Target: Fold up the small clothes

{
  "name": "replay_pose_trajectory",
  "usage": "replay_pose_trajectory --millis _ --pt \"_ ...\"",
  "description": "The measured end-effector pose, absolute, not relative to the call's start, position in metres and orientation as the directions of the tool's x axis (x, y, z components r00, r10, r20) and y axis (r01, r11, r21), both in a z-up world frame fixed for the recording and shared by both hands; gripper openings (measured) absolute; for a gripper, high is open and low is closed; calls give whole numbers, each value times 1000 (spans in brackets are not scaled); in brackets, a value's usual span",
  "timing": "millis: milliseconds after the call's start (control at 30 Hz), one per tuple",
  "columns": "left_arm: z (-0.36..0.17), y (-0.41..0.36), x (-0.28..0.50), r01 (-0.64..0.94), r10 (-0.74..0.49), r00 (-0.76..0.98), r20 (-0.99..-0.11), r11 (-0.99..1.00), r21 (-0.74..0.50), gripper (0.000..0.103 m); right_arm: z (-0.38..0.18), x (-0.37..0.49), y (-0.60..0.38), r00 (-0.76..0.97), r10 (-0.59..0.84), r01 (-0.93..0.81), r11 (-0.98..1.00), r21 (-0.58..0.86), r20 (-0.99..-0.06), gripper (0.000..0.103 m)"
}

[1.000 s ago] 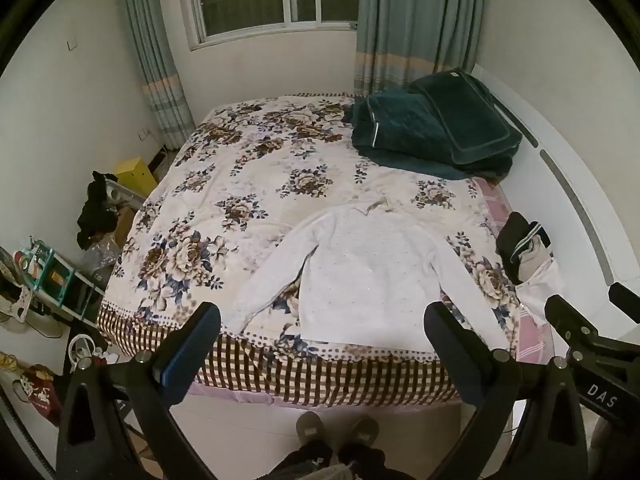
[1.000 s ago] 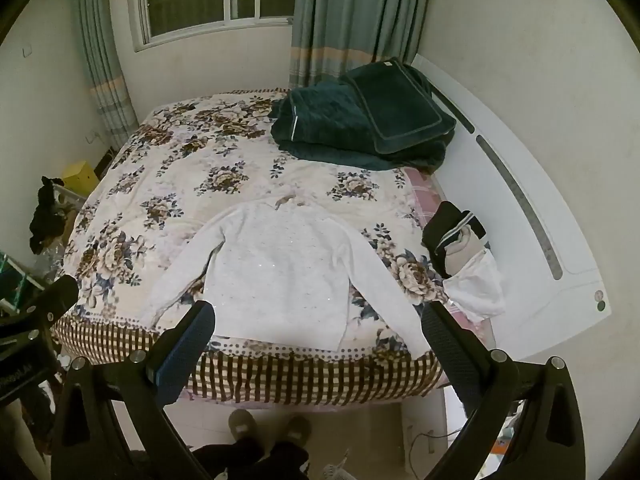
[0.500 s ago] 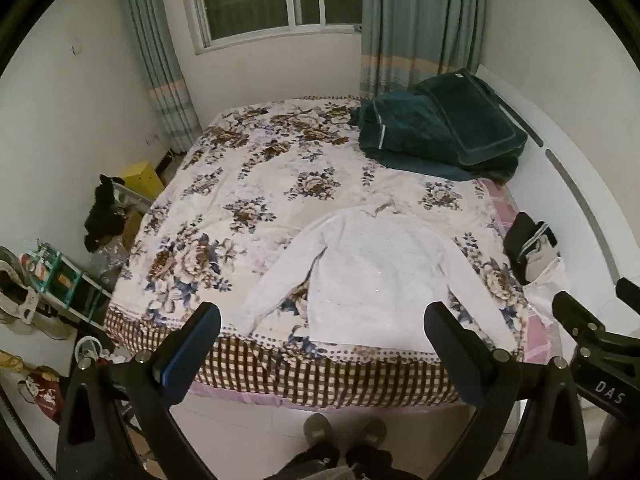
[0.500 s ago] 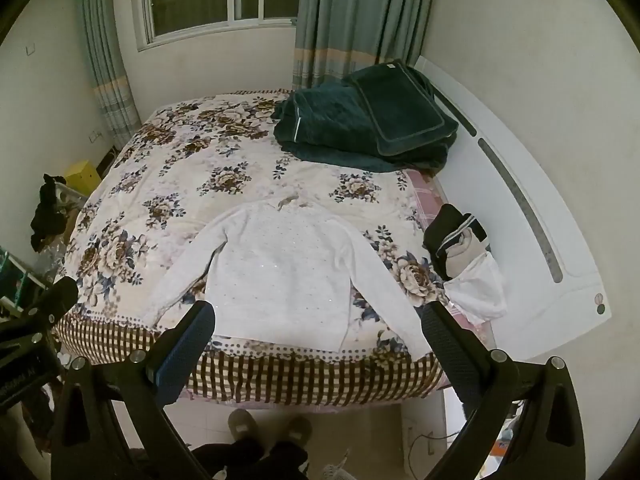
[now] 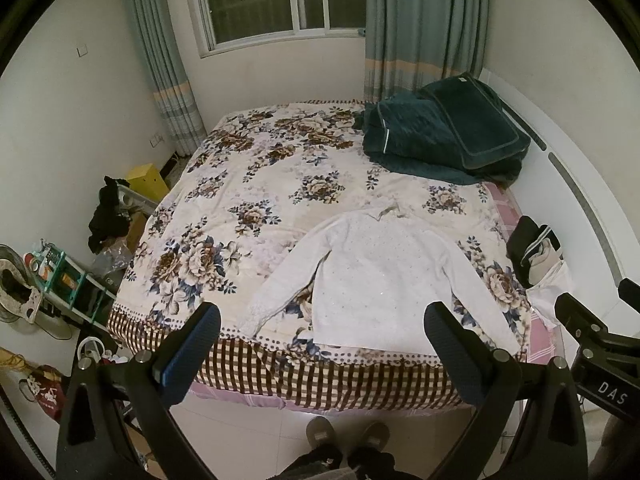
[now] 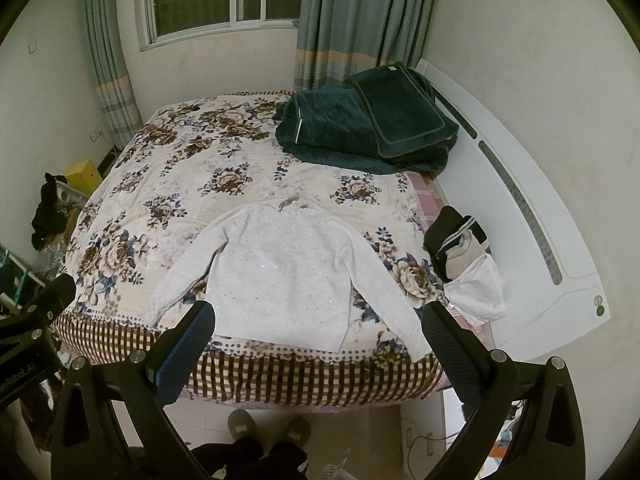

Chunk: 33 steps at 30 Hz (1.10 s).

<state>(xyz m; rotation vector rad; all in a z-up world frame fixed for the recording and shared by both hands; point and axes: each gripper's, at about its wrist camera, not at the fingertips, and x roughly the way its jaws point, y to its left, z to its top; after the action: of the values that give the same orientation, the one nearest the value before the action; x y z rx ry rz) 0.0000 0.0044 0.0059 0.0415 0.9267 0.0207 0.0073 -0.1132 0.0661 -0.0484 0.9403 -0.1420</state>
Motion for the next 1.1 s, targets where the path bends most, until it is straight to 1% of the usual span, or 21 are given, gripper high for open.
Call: replay_pose_trajectory --millis 1100 --pt "9 -4 0 1 31 607 -794 999 40 103 74 -2 -105 590 -141 91 990 -108 -795 103"
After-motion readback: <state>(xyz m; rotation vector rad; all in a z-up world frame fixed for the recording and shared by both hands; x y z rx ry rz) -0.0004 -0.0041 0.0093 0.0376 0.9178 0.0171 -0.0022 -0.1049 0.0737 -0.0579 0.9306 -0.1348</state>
